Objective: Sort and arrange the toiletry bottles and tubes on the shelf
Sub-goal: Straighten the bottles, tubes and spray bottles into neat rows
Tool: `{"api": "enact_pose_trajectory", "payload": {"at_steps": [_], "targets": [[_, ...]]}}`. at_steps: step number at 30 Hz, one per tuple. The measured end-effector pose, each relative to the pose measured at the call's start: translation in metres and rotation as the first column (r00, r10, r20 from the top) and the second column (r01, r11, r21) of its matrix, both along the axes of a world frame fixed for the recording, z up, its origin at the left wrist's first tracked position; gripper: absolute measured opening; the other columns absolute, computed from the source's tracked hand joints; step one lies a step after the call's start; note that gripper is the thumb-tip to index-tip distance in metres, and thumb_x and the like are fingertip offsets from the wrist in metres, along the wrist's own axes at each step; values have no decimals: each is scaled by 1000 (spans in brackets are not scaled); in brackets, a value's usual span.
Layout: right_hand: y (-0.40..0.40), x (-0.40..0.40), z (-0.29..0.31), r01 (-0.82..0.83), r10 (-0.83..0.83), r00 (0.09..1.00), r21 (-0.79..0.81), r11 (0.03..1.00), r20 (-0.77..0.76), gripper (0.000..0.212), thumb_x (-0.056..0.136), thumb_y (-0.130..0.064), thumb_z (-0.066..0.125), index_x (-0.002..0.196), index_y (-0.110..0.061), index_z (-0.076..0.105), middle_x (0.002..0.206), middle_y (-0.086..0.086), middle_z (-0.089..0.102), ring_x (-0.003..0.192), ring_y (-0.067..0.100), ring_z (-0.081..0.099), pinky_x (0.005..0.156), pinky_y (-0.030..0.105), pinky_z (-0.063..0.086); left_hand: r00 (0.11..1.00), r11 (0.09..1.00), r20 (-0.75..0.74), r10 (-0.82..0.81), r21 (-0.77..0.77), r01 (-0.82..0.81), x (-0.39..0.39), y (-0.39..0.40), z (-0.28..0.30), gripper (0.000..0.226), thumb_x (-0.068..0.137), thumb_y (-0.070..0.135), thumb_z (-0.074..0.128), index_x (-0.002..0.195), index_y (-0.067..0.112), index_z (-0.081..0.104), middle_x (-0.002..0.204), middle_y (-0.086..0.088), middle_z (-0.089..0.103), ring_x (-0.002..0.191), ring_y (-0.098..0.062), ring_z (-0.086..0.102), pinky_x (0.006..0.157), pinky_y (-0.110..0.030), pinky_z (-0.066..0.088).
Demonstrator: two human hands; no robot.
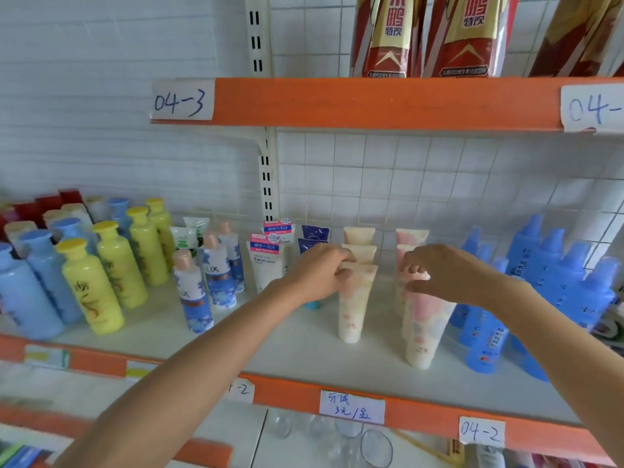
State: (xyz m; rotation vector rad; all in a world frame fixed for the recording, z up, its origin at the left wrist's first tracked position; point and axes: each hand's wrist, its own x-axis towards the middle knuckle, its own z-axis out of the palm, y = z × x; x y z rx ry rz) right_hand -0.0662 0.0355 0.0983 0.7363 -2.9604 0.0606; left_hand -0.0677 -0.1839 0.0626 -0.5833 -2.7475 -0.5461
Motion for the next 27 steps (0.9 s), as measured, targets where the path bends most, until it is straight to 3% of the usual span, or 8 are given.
{"api": "enact_pose_trajectory", "payload": {"at_steps": [2,5,7,11,15,19,23,27], "targets": [[-19,3,3,-43,44,998,26,999,-52,32,90,-36,54,120,-26,54,117,-5,56,105,18,55,85,30,47,1000,997,-10,9,-71,-9,10,-17,2,31,90,25,54,119,16,61,113,-3,62,103,-19,56,86,-26,43],[-56,7,9,-130,135,983,42,991,-123,32,92,-35,50,123,-28,52,123,-5,54,114,16,51,87,28,43,999,989,-10,50,-141,-50,27,-53,8,28,89,32,54,111,18,64,109,1,63,102,-18,56,86,-36,47],[-84,8,9,-174,177,974,33,984,-140,31,92,-34,49,122,-27,53,124,-4,54,116,17,51,87,27,43,995,984,-49,85,-151,-91,38,-82,13,26,90,30,54,108,16,66,109,1,64,102,-17,57,84,-32,45],[-144,10,5,-227,223,969,-32,973,-106,28,92,-31,48,117,-23,57,122,-4,56,114,16,51,89,29,44,983,988,-139,121,-78,-133,51,-148,24,16,86,26,58,95,17,69,91,-1,67,89,-21,61,82,-31,46],[-208,9,-1,-260,255,966,-133,956,-52,36,93,-33,49,128,-25,52,128,-5,53,117,15,50,94,29,40,960,976,-175,219,38,-215,57,-217,29,12,83,20,60,87,13,69,85,-4,68,78,-19,63,73,-35,51],[-277,8,-7,-231,240,971,-264,936,0,37,89,-34,55,123,-18,56,122,2,58,108,21,56,93,35,45,942,955,-158,295,82,-285,56,-280,25,12,84,12,61,92,12,70,91,-1,70,78,-11,63,71,-23,47],[-327,10,-17,-156,186,982,-388,909,41,46,83,-41,64,122,-19,54,113,0,60,99,19,58,88,34,48,961,965,-102,257,68,-251,50,-318,14,14,88,15,59,97,14,69,94,3,69,78,-4,57,65,-10,40],[-356,14,-31,-69,115,983,-291,954,145,49,85,-34,62,125,-14,41,117,8,60,103,28,58,79,30,44,985,985,-63,159,83,-154,42,-333,4,18,88,15,59,103,15,68,98,4,68,80,-1,58,63,-1,37]]}}
